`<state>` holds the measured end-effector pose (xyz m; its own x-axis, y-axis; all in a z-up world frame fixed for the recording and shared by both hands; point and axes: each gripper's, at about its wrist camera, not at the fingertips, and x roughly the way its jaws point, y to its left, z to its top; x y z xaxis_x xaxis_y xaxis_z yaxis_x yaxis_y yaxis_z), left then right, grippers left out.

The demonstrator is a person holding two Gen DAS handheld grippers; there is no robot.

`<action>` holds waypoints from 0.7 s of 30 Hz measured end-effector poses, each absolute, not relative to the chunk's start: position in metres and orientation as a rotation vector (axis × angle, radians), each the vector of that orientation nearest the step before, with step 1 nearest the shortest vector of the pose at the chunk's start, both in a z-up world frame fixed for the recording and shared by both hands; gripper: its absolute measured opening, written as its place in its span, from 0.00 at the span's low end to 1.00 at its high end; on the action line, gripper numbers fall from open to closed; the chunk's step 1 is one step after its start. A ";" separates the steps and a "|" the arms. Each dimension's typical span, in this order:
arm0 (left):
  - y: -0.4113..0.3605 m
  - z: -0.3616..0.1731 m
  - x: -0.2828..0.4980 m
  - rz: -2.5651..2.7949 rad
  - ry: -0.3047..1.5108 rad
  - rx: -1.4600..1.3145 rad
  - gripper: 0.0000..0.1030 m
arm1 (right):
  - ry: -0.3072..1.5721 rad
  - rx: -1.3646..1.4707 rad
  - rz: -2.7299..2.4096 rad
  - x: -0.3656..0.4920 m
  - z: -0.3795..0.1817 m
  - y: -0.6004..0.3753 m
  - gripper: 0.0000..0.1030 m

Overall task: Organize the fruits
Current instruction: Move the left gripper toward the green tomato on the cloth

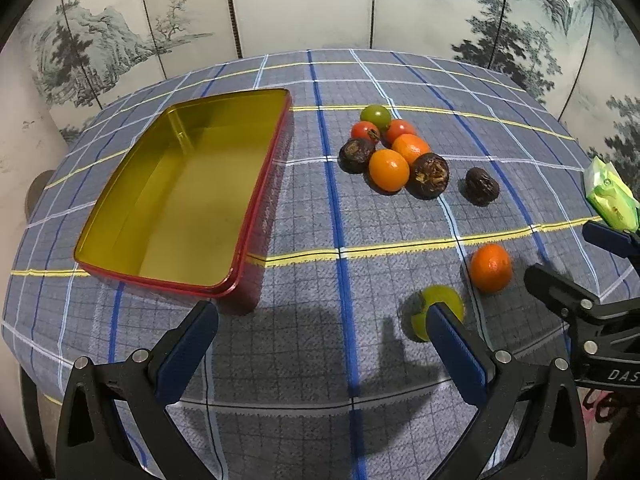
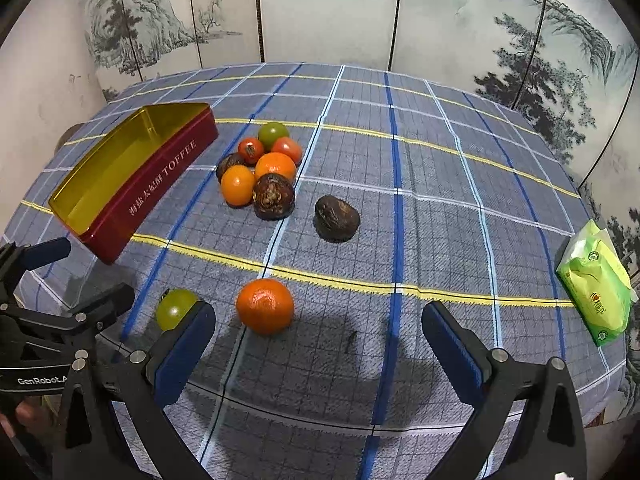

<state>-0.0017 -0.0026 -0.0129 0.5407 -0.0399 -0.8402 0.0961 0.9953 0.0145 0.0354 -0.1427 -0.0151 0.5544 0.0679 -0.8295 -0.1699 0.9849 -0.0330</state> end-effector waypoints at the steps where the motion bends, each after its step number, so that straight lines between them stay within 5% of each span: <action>1: -0.004 -0.013 -0.002 -0.084 0.997 0.063 1.00 | 0.977 -0.113 0.144 0.036 -0.016 -0.143 0.99; 21: -0.011 -0.021 0.000 -0.118 1.048 0.059 1.00 | 1.060 -0.143 0.142 0.043 -0.043 -0.155 0.99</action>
